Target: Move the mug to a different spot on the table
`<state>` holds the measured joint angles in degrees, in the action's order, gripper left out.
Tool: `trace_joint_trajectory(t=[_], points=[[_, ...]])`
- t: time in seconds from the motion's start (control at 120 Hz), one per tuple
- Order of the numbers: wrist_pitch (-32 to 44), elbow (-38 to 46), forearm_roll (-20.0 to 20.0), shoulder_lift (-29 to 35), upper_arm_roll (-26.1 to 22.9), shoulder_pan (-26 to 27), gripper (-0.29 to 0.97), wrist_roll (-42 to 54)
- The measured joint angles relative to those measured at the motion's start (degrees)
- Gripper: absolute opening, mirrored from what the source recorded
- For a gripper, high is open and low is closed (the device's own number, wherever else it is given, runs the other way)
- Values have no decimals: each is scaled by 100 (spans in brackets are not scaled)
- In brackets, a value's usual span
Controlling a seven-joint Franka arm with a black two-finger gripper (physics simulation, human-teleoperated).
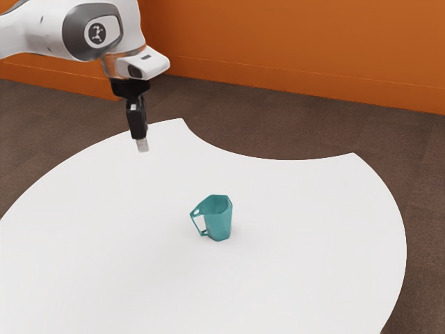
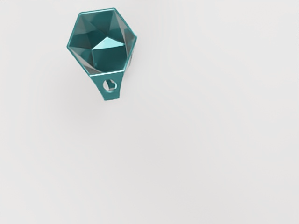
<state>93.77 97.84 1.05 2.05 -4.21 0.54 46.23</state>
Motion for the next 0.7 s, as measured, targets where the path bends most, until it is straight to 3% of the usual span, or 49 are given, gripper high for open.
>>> trace_joint_trajectory(t=[0.333,0.7], points=[[45,63,7,-12,1,98,68,93],[1389,1270,208,-98,0,79,68,33]])
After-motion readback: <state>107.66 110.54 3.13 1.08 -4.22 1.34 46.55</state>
